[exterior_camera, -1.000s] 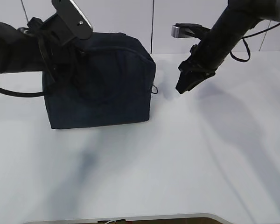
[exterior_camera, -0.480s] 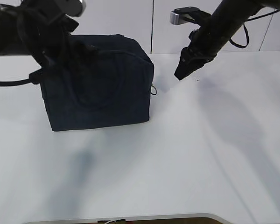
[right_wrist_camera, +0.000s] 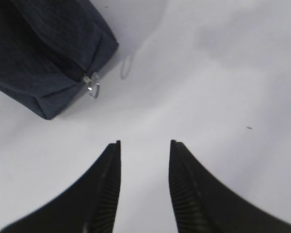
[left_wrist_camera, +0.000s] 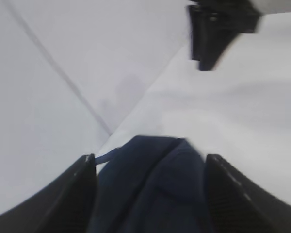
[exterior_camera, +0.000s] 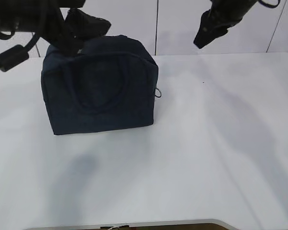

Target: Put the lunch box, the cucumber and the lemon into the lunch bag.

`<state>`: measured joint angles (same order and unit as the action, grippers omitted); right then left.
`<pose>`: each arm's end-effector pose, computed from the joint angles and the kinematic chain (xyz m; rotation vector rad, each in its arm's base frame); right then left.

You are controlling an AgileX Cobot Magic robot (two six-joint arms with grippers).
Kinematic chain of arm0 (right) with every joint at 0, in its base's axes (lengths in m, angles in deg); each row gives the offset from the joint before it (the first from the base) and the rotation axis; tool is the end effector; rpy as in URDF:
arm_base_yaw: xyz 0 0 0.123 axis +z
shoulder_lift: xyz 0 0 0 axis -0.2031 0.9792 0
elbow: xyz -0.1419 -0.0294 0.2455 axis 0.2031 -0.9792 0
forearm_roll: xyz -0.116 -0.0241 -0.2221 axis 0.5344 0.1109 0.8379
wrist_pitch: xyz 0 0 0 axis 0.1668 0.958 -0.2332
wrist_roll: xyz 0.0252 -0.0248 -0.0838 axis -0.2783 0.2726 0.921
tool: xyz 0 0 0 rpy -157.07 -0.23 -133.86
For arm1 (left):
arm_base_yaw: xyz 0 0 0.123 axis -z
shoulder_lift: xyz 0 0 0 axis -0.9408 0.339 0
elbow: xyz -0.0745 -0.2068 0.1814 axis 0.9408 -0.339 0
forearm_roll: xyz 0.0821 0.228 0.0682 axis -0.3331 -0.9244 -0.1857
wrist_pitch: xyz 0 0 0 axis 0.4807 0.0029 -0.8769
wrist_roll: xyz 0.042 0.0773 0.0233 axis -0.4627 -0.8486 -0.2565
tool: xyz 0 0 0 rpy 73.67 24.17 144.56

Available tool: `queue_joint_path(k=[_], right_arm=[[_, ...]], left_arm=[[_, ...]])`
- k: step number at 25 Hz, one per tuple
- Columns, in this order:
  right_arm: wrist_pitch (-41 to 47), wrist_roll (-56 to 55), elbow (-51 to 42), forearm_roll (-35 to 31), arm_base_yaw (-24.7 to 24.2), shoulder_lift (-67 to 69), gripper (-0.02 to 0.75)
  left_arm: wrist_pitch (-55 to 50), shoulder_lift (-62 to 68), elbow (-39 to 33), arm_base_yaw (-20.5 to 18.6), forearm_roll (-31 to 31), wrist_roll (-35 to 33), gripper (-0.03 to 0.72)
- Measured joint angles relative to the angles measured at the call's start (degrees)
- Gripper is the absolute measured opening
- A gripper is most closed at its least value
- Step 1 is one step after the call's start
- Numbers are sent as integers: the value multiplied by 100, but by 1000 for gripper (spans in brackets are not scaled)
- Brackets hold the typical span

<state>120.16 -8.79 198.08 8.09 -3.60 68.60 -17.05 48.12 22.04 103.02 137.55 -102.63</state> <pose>0.4528 0.0903 0.3189 -1.1325 2.3640 0.1956 0.2643 -0.1844 0.3354 1.0266 1.5701 -0.1742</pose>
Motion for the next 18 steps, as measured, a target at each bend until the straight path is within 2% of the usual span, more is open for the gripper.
queue_joint_path(k=[4,7,10,15,18], right_arm=[[37,0,0,363,0,-486,282],[58,0,9,507,0,-846,282],[80,-47,9,542,0,-1168,283],[102,-136,9,554,0,-1631,283],[110,-310,9,554,0,-1894,283]], left_arm=[[-945,-152,0,0,-366,-9,495],[-1452,-251,0,0,-972,85,494],[-1780,-365,0,0,-2005,578,494],[-2190,-577,0,0,-4207,1904,480],[-2372,-754,0,0,-5314,2690,468]])
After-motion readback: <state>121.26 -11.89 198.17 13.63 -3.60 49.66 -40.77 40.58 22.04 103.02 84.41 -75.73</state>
